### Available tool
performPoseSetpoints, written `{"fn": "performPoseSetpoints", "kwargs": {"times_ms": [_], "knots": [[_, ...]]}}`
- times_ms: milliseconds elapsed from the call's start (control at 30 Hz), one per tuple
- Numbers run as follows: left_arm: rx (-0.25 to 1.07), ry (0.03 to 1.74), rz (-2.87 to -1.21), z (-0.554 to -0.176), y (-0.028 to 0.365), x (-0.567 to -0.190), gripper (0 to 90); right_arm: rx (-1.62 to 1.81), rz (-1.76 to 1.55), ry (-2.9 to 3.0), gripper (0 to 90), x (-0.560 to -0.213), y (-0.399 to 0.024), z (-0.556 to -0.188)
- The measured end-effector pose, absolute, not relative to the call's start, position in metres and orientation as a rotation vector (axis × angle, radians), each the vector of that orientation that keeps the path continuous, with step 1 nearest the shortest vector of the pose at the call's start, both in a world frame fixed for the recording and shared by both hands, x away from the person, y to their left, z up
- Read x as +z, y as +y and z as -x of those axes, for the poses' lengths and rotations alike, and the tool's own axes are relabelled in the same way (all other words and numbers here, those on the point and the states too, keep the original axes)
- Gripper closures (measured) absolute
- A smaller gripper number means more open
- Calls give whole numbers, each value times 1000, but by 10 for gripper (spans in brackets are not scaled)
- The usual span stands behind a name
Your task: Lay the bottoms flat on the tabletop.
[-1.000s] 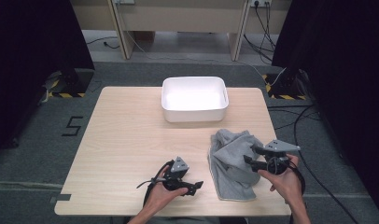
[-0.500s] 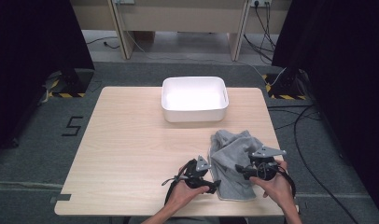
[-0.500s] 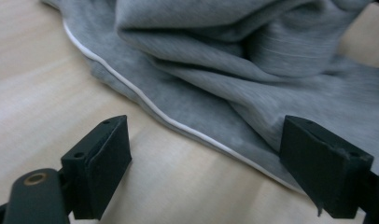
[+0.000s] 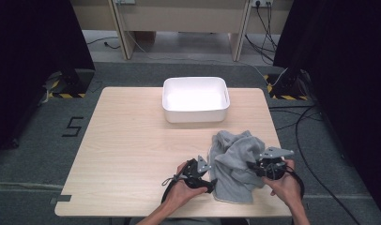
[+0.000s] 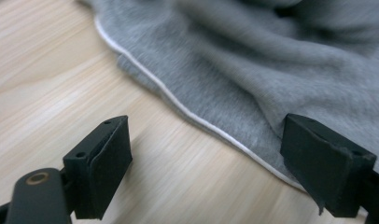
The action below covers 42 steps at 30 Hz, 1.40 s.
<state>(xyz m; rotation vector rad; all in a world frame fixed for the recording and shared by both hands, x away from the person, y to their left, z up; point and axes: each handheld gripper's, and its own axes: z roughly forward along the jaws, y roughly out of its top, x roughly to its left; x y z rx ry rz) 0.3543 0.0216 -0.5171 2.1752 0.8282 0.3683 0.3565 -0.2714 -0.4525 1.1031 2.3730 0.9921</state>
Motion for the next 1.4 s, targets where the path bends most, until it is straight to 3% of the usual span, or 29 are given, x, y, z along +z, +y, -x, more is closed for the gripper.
{"fn": "performPoseSetpoints", "kwargs": {"times_ms": [200,333,567,667,733,1067,1167,1400], "knots": [[434,905,-2182,-358,75,-515,168,930,-1181,2285,817,-440,-309,-355],[434,982,-2158,-362,112,-515,168,939,-1176,2339,791,-442,-309,-351],[553,1104,-2114,-376,164,-514,193,1147,-1120,2366,567,-436,-270,-353],[530,1122,-2054,-371,172,-509,225,1158,-1121,2328,522,-427,-269,-354],[496,1113,-2014,-361,170,-503,199,1146,-1152,2288,513,-425,-273,-358],[355,935,-2100,-309,130,-503,160,928,-1313,2261,498,-455,-297,-372],[413,897,-2199,-305,119,-515,160,903,-1348,2286,481,-465,-302,-373],[472,883,-2226,-300,132,-513,146,819,-1388,2355,459,-485,-301,-379]]}}
